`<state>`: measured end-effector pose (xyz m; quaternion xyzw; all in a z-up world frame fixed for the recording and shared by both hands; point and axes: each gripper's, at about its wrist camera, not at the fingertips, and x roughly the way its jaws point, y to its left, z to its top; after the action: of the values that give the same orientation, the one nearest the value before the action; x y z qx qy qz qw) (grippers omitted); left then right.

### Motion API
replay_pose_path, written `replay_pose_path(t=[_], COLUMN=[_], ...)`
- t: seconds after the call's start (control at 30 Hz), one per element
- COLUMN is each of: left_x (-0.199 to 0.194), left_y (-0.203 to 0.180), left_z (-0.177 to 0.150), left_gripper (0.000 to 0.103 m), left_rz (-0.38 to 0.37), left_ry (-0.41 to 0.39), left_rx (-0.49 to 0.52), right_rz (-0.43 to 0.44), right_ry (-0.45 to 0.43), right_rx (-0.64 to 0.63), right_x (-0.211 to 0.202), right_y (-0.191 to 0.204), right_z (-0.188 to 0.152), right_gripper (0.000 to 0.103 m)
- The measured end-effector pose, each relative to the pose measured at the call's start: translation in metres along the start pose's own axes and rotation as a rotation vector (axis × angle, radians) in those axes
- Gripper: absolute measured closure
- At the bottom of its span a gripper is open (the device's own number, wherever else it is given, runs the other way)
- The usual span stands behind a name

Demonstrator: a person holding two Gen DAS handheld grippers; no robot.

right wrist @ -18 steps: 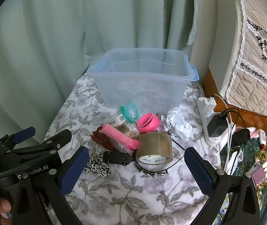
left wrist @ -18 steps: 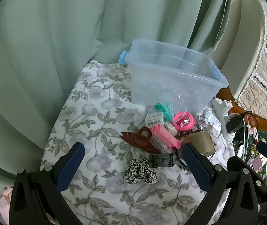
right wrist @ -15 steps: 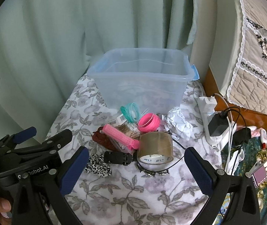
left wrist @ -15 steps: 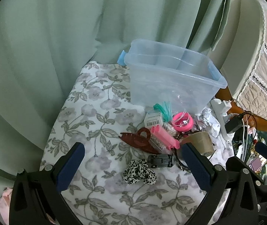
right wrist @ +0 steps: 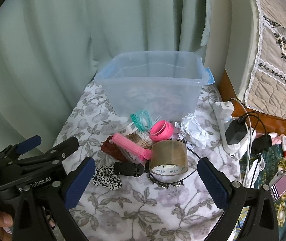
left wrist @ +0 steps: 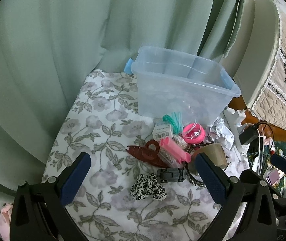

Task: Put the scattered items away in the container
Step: 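Move both tools toward the scattered items in front of the clear box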

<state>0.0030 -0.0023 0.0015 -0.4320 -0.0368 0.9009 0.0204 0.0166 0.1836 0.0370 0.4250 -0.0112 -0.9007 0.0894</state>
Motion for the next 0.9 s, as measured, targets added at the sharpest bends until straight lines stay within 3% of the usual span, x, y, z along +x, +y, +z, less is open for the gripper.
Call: replay_pose_path(t=[0.9], left_x=[-0.0087], left_y=[-0.0001], left_z=[-0.0017], left_gripper=[0.000], left_rz=[0.019], left_ry=[-0.086], left_rx=[0.030], right_rz=[0.007], right_ry=[-0.012], right_rx=[-0.003], right_x=[-0.0026], right_y=[0.0007], right_z=[-0.0009], right_gripper=[0.000])
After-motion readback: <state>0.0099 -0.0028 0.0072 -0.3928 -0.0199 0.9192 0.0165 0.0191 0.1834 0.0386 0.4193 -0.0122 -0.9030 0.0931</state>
